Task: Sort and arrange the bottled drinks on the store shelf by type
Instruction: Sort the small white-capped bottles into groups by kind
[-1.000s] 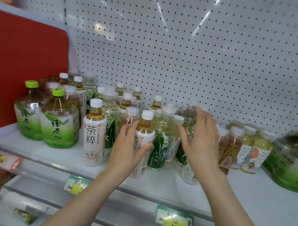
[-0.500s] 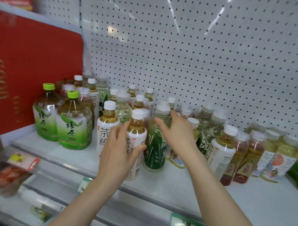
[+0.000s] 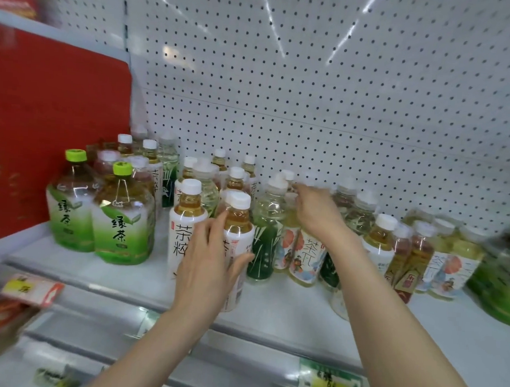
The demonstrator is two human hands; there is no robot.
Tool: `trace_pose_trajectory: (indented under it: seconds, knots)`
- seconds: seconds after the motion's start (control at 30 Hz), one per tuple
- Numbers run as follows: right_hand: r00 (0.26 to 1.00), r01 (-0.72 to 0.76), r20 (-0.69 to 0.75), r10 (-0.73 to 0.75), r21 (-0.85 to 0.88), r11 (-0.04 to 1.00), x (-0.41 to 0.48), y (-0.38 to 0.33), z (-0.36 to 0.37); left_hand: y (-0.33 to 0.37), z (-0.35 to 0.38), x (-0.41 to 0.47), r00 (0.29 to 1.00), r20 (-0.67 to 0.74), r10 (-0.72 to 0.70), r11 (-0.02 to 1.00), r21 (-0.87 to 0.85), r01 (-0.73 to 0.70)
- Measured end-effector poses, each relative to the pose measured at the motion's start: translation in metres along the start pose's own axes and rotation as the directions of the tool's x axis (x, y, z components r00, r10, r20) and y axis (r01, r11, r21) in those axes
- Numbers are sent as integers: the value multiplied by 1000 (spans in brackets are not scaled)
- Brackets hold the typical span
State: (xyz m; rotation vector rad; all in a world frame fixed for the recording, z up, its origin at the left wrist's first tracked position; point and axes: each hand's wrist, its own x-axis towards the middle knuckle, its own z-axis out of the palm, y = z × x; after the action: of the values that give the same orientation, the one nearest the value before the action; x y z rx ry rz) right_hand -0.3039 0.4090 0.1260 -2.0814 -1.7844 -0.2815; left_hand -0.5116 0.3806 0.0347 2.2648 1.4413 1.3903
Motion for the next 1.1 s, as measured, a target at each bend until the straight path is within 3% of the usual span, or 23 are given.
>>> trace_pose_trajectory:
  seconds: [0.1, 0.23, 0.47, 0.67, 0.87, 1.03, 1.1]
  knots:
    - [997, 14, 77, 0, -176, 984, -3, 0, 9, 0, 0, -1, 1000, 3, 10, 1000, 18, -10]
    - [1000, -17, -8, 17, -48, 999, 1, 4, 7, 0, 3, -4, 997, -16, 78, 993, 89, -77]
    - [986, 88, 125, -109, 167, 982, -21, 12, -11, 2, 8, -2, 996, -23, 87, 995, 55, -86]
    - [976, 159, 120, -182, 180, 971, -49, 20, -20, -1, 12, -7, 991, -91, 95, 994, 65, -89]
    - [969, 197, 92, -229, 275, 941, -66, 22, -22, 3, 22, -4, 892, -80, 446, 870, 274, -410]
    - [993, 73, -112, -42, 287, 955, -82, 14, -20, 5, 27, 0, 884, 21, 467, 805, 404, -435]
    - [996, 16, -88, 10, 294, 956, -86, 9, -17, 7, 28, -4, 882, -9, 472, 819, 373, -435]
